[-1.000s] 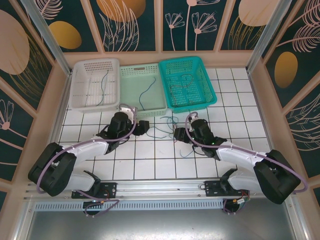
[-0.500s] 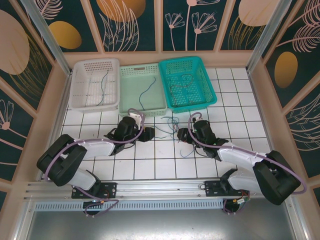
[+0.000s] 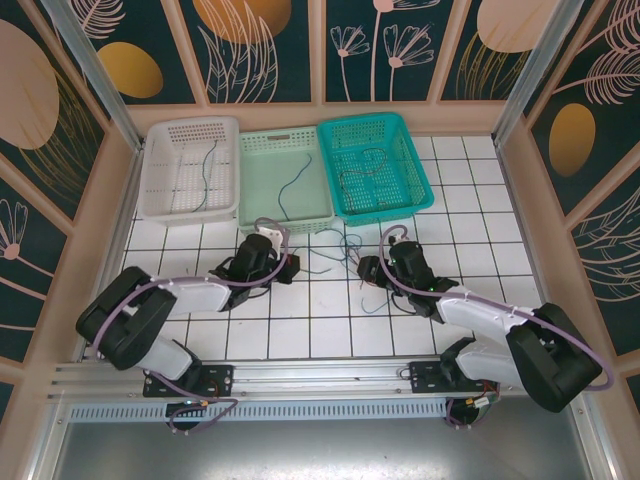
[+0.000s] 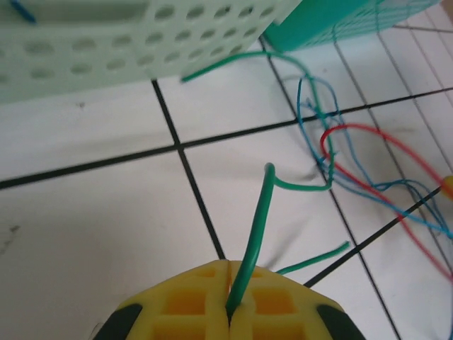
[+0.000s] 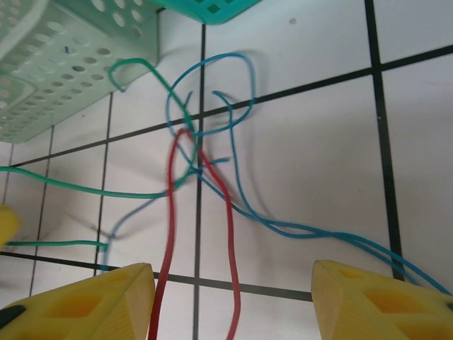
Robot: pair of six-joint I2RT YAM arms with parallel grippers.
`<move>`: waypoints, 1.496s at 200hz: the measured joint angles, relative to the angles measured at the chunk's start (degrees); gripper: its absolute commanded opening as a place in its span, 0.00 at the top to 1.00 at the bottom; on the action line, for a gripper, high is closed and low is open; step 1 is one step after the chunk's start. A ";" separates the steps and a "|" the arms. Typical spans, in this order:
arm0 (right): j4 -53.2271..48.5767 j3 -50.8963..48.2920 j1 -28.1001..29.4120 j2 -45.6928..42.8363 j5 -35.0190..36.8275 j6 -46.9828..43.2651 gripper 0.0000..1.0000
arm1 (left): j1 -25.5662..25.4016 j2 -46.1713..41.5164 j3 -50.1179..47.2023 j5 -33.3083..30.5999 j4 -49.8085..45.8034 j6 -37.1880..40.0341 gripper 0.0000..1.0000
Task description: Untangle the cables
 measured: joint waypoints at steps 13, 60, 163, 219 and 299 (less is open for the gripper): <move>-0.07 0.00 -0.04 0.90 0.52 0.11 0.40 | 0.00 -3.67 0.09 -0.02 -1.75 0.76 1.00; -1.79 0.00 -0.33 5.03 2.29 1.07 0.45 | 0.00 -9.62 4.74 4.35 -11.41 4.44 1.00; -1.81 0.02 -1.44 6.51 4.31 2.47 0.85 | 0.00 -16.00 9.73 8.87 -32.00 13.33 1.00; -1.31 0.02 -1.70 6.75 4.28 3.21 0.98 | -0.02 -11.10 12.76 14.23 -39.80 17.99 1.00; -0.11 0.07 -4.96 2.51 5.99 3.80 1.00 | -0.09 -7.78 16.55 8.44 -46.75 21.33 1.00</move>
